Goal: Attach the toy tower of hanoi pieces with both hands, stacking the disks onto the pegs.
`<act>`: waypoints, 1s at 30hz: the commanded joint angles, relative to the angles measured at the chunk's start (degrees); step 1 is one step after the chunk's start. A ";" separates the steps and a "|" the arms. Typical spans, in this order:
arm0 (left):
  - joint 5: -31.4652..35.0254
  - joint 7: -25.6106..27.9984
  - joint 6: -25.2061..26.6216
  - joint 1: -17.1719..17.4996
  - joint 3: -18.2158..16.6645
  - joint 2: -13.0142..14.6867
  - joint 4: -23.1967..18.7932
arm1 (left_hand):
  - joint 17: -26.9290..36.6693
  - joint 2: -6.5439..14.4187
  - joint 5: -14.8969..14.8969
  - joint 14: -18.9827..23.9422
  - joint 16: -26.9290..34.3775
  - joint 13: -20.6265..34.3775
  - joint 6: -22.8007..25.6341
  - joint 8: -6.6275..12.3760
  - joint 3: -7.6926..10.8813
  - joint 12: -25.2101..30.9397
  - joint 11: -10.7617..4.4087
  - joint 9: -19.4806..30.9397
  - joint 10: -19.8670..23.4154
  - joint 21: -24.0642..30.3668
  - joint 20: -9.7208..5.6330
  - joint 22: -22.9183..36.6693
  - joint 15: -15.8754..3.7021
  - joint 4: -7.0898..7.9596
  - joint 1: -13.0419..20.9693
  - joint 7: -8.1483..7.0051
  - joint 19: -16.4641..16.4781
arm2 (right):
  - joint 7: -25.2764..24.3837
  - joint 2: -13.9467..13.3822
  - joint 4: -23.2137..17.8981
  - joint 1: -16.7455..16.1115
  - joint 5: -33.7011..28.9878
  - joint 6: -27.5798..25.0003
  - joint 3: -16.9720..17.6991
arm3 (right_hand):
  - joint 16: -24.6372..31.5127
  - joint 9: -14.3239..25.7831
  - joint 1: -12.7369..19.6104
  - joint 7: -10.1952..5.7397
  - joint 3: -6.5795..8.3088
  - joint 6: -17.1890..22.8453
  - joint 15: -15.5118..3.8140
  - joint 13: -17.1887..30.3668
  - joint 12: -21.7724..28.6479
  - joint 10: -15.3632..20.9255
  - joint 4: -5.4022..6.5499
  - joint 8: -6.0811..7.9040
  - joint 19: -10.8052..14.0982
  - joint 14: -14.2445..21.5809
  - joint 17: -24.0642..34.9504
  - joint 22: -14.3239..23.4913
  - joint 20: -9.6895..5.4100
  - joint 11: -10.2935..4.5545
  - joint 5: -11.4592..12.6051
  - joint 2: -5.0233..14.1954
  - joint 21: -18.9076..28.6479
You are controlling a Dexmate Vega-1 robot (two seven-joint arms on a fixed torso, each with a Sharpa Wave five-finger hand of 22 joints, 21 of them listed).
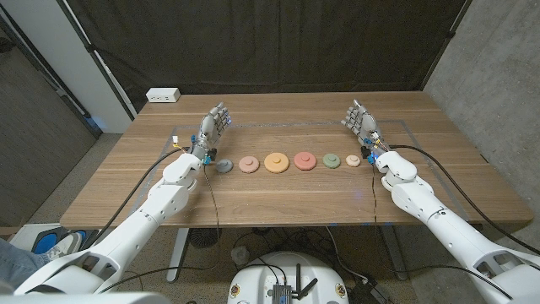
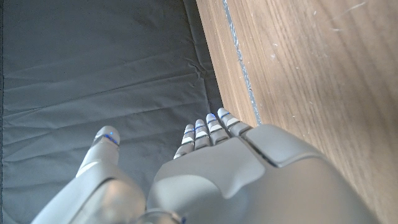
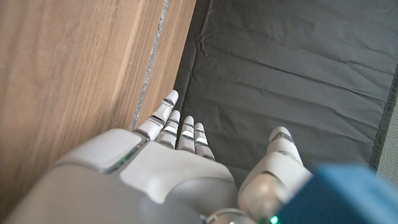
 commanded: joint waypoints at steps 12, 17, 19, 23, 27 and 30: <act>0.04 -0.40 -0.97 0.56 -0.54 0.69 -0.26 | 0.11 0.47 0.37 0.36 0.06 0.27 0.05 0.15 0.49 0.32 0.42 0.08 0.27 0.03 0.63 0.34 -0.02 -0.03 0.94 0.05 0.92 | -2.96 -0.51 -2.29 -1.02 -2.63 0.51 -0.37 | 1.16 0.14 0.26 0.32 0.21 2.22 0.64 -0.46 1.00 2.47 -0.04 0.84 1.70 2.75 0.00 0.32 0.77 0.48 0.32 0.19 -0.04; 0.12 0.82 -0.92 0.90 -0.75 0.43 -0.60 | 0.20 0.53 0.36 1.98 0.54 0.27 0.56 0.21 0.44 0.49 -0.71 0.08 1.01 0.93 0.85 0.56 -1.03 -0.03 0.95 -0.43 4.43 | -2.73 -1.01 -2.73 -0.95 -2.66 0.06 -0.30 | 2.18 0.14 0.24 0.08 0.15 2.83 0.85 -0.80 1.25 3.55 -0.07 0.88 3.92 5.41 -0.04 0.37 1.31 0.46 0.36 0.32 0.21; 0.21 1.27 -0.72 1.02 -0.77 0.44 -0.85 | 0.32 0.51 0.37 4.22 1.19 0.28 0.85 0.21 0.38 0.60 -1.40 0.09 1.59 1.41 1.42 0.78 -1.74 0.00 0.87 -0.58 6.25 | -3.12 -1.27 -3.19 -1.13 -2.77 -0.30 -0.21 | 2.49 0.15 0.23 -0.16 0.14 3.13 0.99 -0.88 1.31 3.85 -0.07 0.94 4.42 6.22 -0.04 0.39 1.44 0.48 0.37 0.37 0.22; 0.60 1.63 -0.69 0.91 -0.54 0.28 -0.87 | 0.48 0.50 0.36 7.85 2.19 0.29 1.30 0.24 0.30 0.66 -1.50 0.10 2.21 2.08 2.36 1.08 -2.08 0.10 0.63 -0.52 8.39 | -3.32 -1.67 -3.53 -1.43 -2.97 -0.30 -0.05 | 4.17 0.21 0.17 -0.91 0.03 3.79 0.38 -1.13 1.56 5.18 -0.11 0.91 7.60 10.47 0.07 0.51 1.79 0.53 0.41 0.52 0.63; 0.65 2.15 -0.79 1.01 -0.50 -0.10 -0.98 | 0.67 0.58 0.35 11.50 3.17 0.29 1.52 0.22 0.24 0.71 -1.64 0.10 2.70 2.73 3.16 1.38 -1.93 0.26 0.31 -0.44 10.15 | -3.58 -1.87 -3.92 -1.84 -2.68 -0.53 0.25 | 5.76 0.29 0.17 -1.61 -0.09 4.16 0.37 -1.21 1.62 5.95 -0.18 0.84 10.81 14.36 0.31 0.62 2.01 0.71 0.42 0.58 1.20; 0.60 2.31 -0.51 1.01 -0.44 -0.17 -1.02 | 0.98 0.81 0.37 15.39 4.25 0.31 1.65 0.21 0.19 0.66 -1.61 0.11 2.78 3.46 3.46 1.72 -1.95 0.48 -0.11 -0.42 11.83 | -3.78 -1.94 -4.03 -2.06 -2.63 -0.45 0.42 | 7.15 0.37 0.14 -2.04 -0.20 4.20 0.09 -1.16 1.67 6.46 -0.19 0.72 13.50 17.58 0.66 0.73 2.24 0.69 0.42 0.63 1.77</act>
